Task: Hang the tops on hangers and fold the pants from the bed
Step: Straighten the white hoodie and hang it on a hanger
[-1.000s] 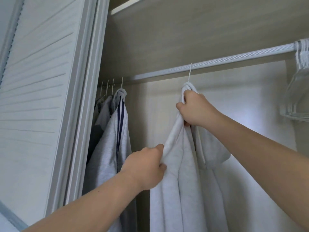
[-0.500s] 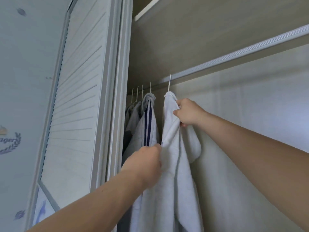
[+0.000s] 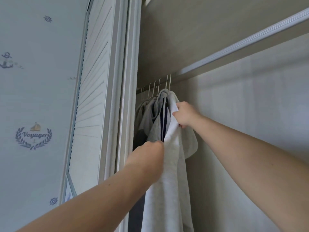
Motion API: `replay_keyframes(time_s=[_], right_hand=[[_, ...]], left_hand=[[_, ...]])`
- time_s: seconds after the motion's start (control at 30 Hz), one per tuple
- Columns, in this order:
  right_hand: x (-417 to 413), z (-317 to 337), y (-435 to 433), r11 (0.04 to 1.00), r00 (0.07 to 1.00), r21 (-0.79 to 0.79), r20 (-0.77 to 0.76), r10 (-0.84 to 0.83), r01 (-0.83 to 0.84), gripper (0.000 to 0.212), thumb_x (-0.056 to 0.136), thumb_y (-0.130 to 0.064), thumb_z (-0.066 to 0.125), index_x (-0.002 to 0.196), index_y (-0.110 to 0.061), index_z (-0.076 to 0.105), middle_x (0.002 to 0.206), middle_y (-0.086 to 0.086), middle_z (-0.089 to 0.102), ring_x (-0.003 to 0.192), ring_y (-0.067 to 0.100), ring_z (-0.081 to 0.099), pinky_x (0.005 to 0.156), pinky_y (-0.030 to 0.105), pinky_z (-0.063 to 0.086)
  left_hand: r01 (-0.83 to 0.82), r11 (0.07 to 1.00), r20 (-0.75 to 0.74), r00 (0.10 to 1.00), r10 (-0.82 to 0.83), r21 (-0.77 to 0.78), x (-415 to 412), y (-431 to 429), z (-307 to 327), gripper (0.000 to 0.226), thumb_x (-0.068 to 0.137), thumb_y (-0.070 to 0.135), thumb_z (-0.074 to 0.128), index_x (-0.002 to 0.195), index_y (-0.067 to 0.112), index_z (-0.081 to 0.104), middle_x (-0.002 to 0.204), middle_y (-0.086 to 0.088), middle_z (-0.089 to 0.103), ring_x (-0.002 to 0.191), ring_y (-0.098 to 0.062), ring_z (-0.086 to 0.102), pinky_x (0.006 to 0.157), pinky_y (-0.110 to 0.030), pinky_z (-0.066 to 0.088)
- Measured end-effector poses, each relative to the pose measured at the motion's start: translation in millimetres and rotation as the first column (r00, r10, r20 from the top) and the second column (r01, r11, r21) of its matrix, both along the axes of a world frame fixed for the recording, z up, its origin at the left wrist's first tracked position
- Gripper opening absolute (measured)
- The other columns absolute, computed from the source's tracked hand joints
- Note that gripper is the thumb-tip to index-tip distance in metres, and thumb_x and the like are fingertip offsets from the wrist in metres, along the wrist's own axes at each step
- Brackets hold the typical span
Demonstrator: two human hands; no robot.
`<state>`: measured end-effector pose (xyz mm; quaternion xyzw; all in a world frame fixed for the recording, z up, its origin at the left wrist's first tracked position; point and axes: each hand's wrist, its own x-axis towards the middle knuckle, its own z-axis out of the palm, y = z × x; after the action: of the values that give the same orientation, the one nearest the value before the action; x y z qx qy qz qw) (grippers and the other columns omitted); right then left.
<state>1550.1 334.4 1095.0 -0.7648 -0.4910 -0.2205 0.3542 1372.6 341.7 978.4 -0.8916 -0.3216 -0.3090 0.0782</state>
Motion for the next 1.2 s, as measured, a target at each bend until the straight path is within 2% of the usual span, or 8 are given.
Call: replay_keyframes(time_s=[0.13,0.17,0.27,0.4,0.57,0.7,0.97,1.2], right_hand=[[6,-16,3,0.989,0.993,0.102,-0.040,0.111,-0.107,0.012,0.100,-0.028,0.056,0.096,-0.017,0.055,0.088,0.010,0.064,0.071,0.033,0.068,0.075,0.051,0.059],[5,-20,2,0.984,0.989,0.117,-0.045,0.143,-0.137,0.010,0.099,-0.027,0.059,0.104,-0.019,0.058,0.095,0.010,0.064,0.082,0.033,0.067,0.080,0.052,0.058],[-3,-34,-8,0.971,0.980,0.140,-0.021,0.196,-0.191,0.051,0.098,-0.031,0.060,0.145,-0.019,0.043,0.139,0.012,0.056,0.120,0.033,0.057,0.102,0.042,0.047],[-44,-59,-32,0.930,0.950,0.197,0.102,0.296,-0.311,0.065,0.099,-0.044,0.053,0.156,-0.031,0.025,0.163,-0.003,0.027,0.149,0.020,0.027,0.108,0.031,0.027],[-128,-97,-68,0.920,0.902,0.029,0.207,0.378,-0.392,0.064,0.101,-0.058,0.036,0.157,-0.042,0.012,0.167,-0.009,0.009,0.154,0.014,0.004,0.123,0.047,0.013],[-216,-143,-92,0.871,0.843,-0.115,0.221,0.491,-0.477,0.072,0.091,-0.073,0.019,0.156,-0.046,0.002,0.168,-0.011,-0.002,0.153,0.011,-0.006,0.122,0.045,0.004],[-420,-264,-141,0.611,0.606,-0.378,0.147,0.782,-0.696,0.066,0.090,-0.079,0.013,0.146,-0.061,-0.019,0.158,-0.028,-0.028,0.145,0.000,-0.031,0.123,0.042,-0.011],[-612,-358,-209,0.291,0.318,-0.528,0.041,0.947,-0.798,0.074,0.082,-0.082,0.004,0.149,-0.055,-0.017,0.160,-0.025,-0.024,0.147,0.002,-0.028,0.123,0.044,-0.009]], left_hand=[[-0.014,1.000,0.000,1.000,0.014,-0.018,-6,-3,-2,0.017,0.094,0.003,0.051,0.107,0.014,0.048,0.081,0.000,0.046,0.066,-0.020,0.049,0.053,-0.030,0.036],[-0.007,1.000,0.006,1.000,0.007,-0.025,-10,-4,-2,0.015,0.094,0.004,0.052,0.104,0.014,0.048,0.084,-0.002,0.050,0.070,-0.023,0.053,0.056,-0.033,0.040],[0.065,0.998,0.062,0.996,-0.065,-0.001,-29,-9,-2,0.001,0.099,0.014,0.049,0.099,0.015,0.049,0.085,-0.004,0.056,0.074,-0.025,0.058,0.062,-0.042,0.051],[0.151,0.982,0.108,0.981,-0.163,0.115,-77,-20,-10,0.018,0.101,0.035,0.049,0.091,0.020,0.048,0.078,0.003,0.054,0.069,-0.019,0.055,0.065,-0.041,0.053],[-0.021,0.980,0.043,0.999,0.012,0.196,-165,-36,-32,0.034,0.100,0.054,0.038,0.122,0.031,0.049,0.122,0.011,0.054,0.111,-0.017,0.054,0.097,-0.036,0.046],[-0.165,0.975,0.034,0.986,0.161,0.149,-258,-58,-66,0.057,0.093,0.064,0.027,0.141,0.036,0.040,0.152,0.014,0.036,0.142,-0.015,0.025,0.113,-0.037,0.022],[-0.444,0.891,-0.027,0.896,0.444,-0.096,-480,-153,-184,0.075,0.087,0.082,0.003,0.154,0.051,-0.004,0.165,0.018,-0.014,0.149,-0.010,-0.026,0.123,-0.046,-0.008],[-0.750,0.628,-0.081,0.653,0.753,-0.206,-664,-292,-288,0.071,0.088,0.083,0.003,0.152,0.054,-0.009,0.167,0.014,-0.013,0.151,-0.016,-0.025,0.123,-0.050,-0.008]])
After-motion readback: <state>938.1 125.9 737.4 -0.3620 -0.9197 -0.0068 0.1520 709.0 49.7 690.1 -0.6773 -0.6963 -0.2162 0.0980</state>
